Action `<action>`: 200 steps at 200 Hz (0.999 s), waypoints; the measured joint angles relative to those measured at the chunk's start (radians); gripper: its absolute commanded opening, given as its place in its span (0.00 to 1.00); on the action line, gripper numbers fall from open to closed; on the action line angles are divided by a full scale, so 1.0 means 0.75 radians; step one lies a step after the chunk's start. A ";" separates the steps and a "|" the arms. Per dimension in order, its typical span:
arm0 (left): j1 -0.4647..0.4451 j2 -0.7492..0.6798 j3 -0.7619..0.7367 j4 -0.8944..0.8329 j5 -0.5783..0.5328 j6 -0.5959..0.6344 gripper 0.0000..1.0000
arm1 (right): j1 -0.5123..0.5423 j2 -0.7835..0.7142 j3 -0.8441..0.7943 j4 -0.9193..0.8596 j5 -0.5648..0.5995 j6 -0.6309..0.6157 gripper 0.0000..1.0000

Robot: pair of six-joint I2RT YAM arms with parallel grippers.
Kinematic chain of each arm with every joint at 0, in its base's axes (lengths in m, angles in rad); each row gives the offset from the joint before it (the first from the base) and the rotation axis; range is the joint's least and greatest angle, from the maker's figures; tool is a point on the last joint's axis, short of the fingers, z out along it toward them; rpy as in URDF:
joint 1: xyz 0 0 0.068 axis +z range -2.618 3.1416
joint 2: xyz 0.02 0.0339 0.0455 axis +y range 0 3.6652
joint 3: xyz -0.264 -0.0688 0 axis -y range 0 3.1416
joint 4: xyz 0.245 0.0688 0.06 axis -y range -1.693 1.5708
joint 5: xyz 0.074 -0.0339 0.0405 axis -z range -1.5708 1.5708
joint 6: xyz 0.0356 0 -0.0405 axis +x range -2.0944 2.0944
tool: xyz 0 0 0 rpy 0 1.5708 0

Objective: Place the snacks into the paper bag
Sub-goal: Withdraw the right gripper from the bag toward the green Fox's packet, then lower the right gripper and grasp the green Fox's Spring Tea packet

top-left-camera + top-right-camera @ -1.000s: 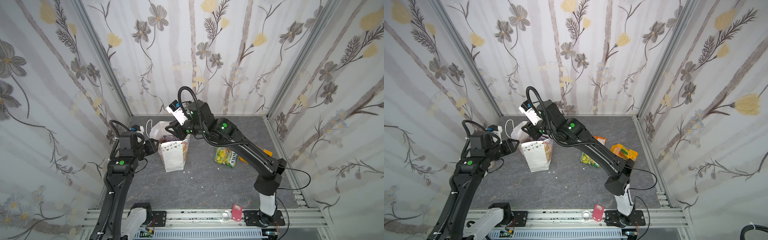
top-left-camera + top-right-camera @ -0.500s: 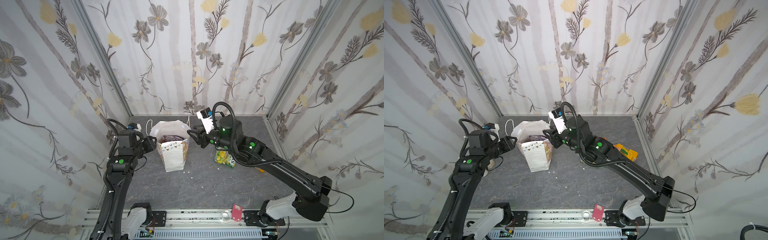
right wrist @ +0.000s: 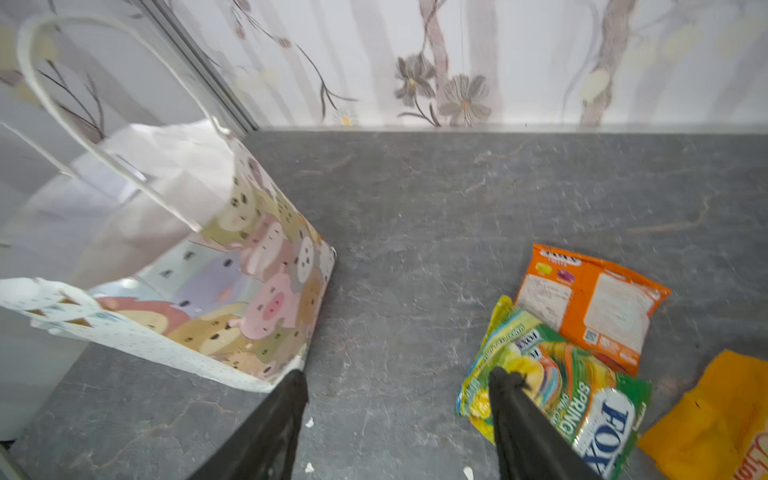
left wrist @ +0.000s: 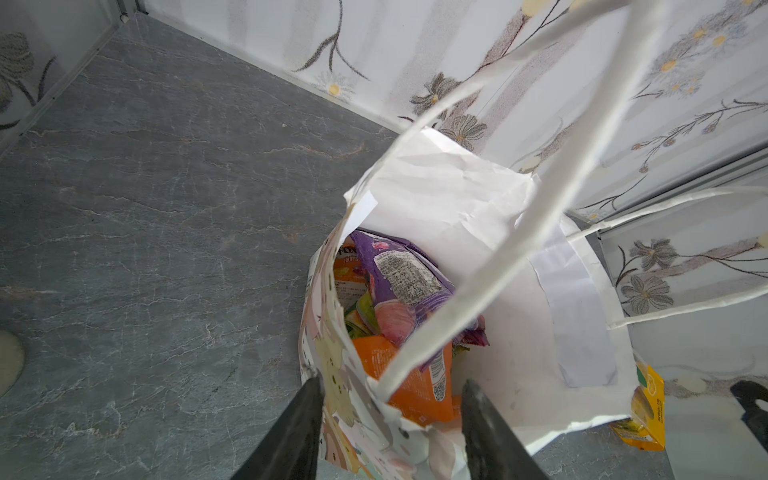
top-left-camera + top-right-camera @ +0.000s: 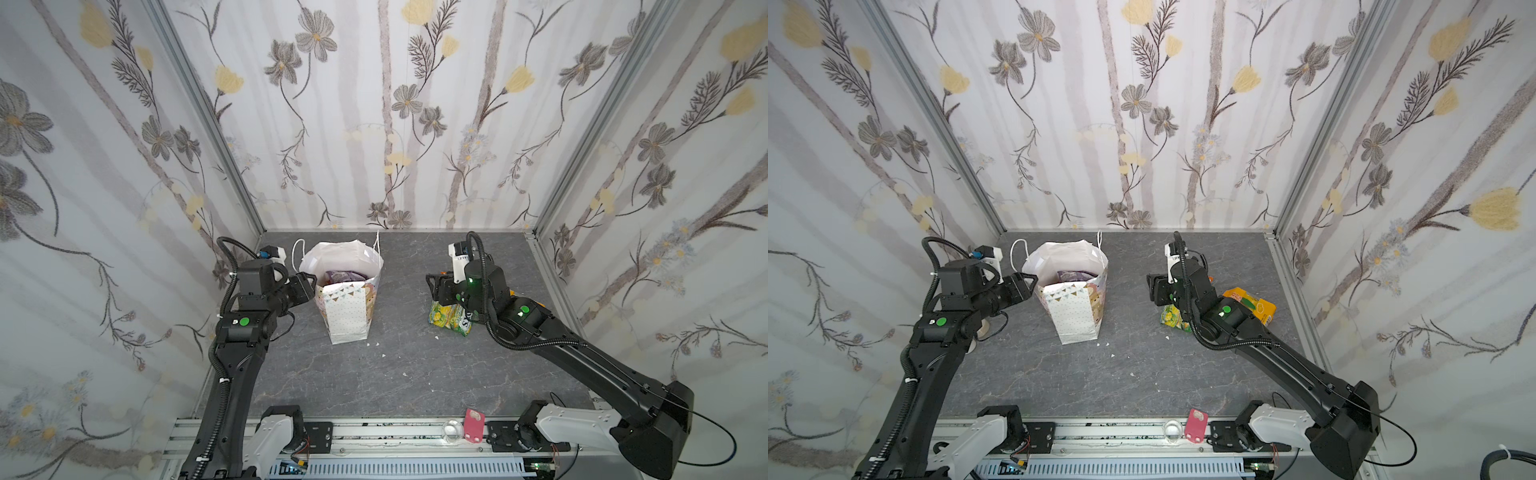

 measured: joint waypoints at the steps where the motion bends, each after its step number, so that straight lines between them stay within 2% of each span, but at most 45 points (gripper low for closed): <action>1: 0.000 0.000 0.000 0.000 0.000 0.000 0.53 | -0.002 0.001 -0.002 -0.002 0.002 0.000 0.77; 14: 0.000 0.000 0.006 -0.001 0.000 0.005 0.53 | -0.042 0.017 -0.046 -0.016 0.022 0.013 0.83; 30: 0.000 0.000 0.010 0.000 0.002 0.005 0.53 | -0.106 0.052 -0.095 -0.019 0.026 0.014 0.84; 69: 0.000 0.008 0.011 -0.019 0.009 0.010 0.54 | -0.307 0.239 -0.114 -0.001 -0.129 -0.019 0.84; 86: 0.000 -0.001 0.010 -0.033 0.008 0.014 0.54 | -0.331 0.331 -0.092 0.003 -0.210 -0.053 0.84; 119: 0.000 -0.011 0.010 -0.049 0.004 0.019 0.54 | -0.355 0.473 -0.052 0.005 -0.239 -0.104 0.84; 200: 0.000 -0.011 0.024 -0.060 -0.009 0.044 0.54 | -0.392 0.516 -0.065 0.012 -0.205 -0.191 0.85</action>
